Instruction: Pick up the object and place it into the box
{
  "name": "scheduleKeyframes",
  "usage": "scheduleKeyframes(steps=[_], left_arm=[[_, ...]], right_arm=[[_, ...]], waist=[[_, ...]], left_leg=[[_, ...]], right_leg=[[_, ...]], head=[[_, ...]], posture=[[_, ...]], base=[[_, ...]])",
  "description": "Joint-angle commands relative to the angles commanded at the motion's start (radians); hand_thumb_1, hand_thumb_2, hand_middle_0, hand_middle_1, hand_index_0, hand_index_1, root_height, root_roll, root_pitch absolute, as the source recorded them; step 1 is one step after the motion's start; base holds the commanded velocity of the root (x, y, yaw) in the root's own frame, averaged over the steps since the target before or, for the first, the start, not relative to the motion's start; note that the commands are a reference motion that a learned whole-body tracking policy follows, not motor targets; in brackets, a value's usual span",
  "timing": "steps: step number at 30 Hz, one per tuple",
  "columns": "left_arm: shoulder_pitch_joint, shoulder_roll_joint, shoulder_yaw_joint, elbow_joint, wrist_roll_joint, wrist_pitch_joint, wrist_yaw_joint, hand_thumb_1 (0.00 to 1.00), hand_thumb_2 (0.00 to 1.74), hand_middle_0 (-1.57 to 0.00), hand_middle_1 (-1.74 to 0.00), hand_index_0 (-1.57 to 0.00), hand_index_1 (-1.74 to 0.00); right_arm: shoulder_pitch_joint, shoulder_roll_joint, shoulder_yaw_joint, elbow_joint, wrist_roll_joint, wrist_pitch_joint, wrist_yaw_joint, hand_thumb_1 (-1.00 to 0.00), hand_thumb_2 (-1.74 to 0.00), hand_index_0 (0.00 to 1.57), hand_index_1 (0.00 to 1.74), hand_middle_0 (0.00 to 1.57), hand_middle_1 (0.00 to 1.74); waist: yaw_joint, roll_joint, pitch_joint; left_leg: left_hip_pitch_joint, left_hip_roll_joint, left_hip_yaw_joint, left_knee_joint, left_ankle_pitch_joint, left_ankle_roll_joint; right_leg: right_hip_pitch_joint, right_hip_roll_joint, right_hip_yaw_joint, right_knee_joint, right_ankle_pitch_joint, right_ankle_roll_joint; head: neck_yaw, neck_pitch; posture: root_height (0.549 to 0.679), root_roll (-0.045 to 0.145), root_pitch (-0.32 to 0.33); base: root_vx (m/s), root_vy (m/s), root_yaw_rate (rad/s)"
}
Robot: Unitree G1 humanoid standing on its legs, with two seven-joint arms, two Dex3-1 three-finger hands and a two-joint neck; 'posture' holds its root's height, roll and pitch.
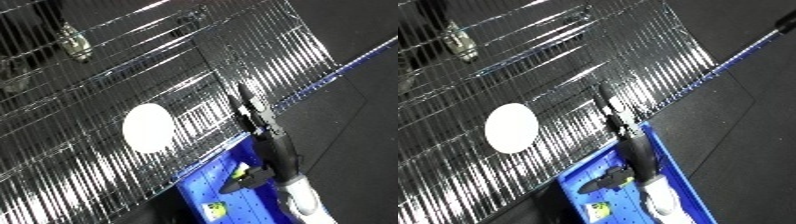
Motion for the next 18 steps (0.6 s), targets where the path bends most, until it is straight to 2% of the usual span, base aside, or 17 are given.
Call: scheduleKeyframes(steps=[4, 9, 18], left_arm=[[-0.012, 0.01, -0.011, 0.002, 0.009, 0.007, -0.001, 1.0, 1.74, -1.57, -1.74, -1.57, -1.74], [-0.024, 0.022, -0.025, 0.008, 0.014, 0.008, -0.002, 1.0, 1.74, -1.57, -1.74, -1.57, -1.74], [-0.025, 0.035, -0.028, -0.001, 0.029, 0.026, -0.007, 1.0, 1.74, -1.57, -1.74, -1.57, -1.74]], right_arm=[[-0.016, 0.012, 0.033, 0.003, 0.001, 0.002, 0.006, 0.0, 0.0, 0.0, 0.0, 0.0, 0.0], [-0.036, 0.026, 0.062, 0.03, 0.001, -0.007, 0.006, 0.0, 0.0, 0.0, 0.0, 0.0, 0.0], [-0.051, 0.041, 0.071, 0.064, 0.001, -0.025, -0.03, 0.0, 0.0, 0.0, 0.0, 0.0, 0.0]], waist=[[0.023, -0.011, 0.0], [0.043, -0.018, 0.0], [0.064, -0.023, 0.0]], left_leg=[[-0.016, -0.005, -0.016, 0.008, 0.003, 0.0026], [-0.031, -0.007, -0.03, 0.024, 0.004, 0.0046], [-0.042, -0.003, -0.037, 0.032, 0.01, 0.004]], right_leg=[[-0.005, -0.0013, -0.014, 0.004, 0.005, 0.0051], [-0.008, -0.0035, -0.03, 0.016, 0.003, 0.0101], [-0.017, -0.0163, -0.048, 0.027, 0.004, 0.0189]], head=[[-0.101, -0.015], [-0.16, -0.017], [-0.178, -0.003]], posture=[[0.63, 0.069, 0.06], [0.628, 0.062, 0.057], [0.626, 0.054, 0.055]], base=[[-0.006, -0.086, 0.094], [0.01, -0.057, 0.062], [0.011, -0.037, 0.063]])
